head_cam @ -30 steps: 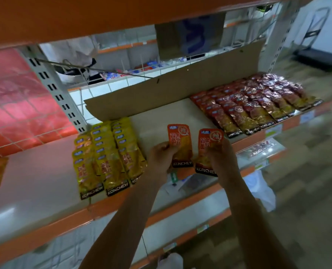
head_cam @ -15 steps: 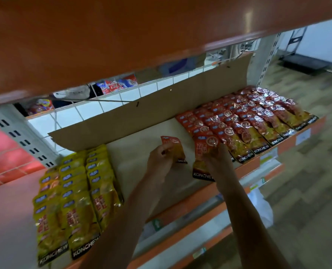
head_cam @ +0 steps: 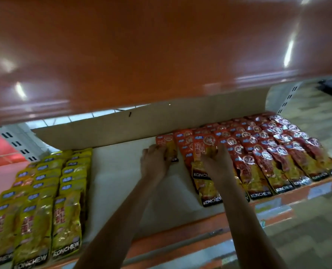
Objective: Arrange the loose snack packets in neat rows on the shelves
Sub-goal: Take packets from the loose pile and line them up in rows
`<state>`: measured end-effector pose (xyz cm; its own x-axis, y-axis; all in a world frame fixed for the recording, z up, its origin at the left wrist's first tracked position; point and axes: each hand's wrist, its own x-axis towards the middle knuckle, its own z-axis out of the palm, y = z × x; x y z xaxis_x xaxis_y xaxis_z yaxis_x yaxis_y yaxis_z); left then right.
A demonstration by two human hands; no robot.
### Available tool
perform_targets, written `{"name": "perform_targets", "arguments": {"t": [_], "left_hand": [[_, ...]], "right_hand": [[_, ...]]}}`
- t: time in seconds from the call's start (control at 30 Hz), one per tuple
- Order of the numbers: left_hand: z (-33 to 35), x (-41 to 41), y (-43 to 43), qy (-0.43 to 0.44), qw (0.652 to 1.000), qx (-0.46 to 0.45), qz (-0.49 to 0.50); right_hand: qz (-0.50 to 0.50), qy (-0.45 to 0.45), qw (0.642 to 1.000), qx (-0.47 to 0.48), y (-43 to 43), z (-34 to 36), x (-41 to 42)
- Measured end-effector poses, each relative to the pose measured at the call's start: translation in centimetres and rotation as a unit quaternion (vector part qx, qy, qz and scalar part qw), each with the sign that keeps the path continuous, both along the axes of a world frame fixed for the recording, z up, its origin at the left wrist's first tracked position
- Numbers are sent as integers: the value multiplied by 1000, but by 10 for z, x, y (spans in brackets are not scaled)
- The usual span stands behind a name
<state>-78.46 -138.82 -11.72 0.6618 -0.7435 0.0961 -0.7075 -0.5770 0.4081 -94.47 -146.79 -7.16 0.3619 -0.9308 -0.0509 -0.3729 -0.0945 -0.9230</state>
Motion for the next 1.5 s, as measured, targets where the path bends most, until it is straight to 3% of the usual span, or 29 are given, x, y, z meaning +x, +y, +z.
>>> {"name": "perform_targets", "arguments": {"t": [0.4, 0.5, 0.57, 0.67, 0.8, 0.93, 1.0, 1.17, 1.37, 1.5], "left_hand": [[7, 0, -19, 6, 999, -4, 41], [13, -9, -18, -27, 995, -85, 41], [22, -22, -18, 74, 977, -194, 41], [32, -37, -22, 262, 934, -241, 32], [29, -27, -22, 318, 897, -295, 90], [21, -10, -18, 247, 918, -268, 157], [16, -3, -17, 222, 928, -246, 172], [10, -2, -19, 170, 954, -194, 149], [5, -9, -19, -32, 993, -61, 98], [5, -10, -21, -46, 993, -15, 108]], "right_hand": [[83, -2, 996, -18, -26, -5, 13], [104, 1, 994, -23, -27, -6, 17], [117, -11, 993, -26, -27, -6, 22], [146, -7, 988, -58, -20, -7, 31], [169, 35, 976, -132, -16, -5, 37], [160, 99, 961, -204, -22, -9, 36], [165, 122, 959, -195, -26, -14, 36], [180, 154, 949, -210, -35, -29, 41], [184, 157, 945, -221, -39, -41, 45], [182, 155, 945, -225, -38, -42, 46]]}}
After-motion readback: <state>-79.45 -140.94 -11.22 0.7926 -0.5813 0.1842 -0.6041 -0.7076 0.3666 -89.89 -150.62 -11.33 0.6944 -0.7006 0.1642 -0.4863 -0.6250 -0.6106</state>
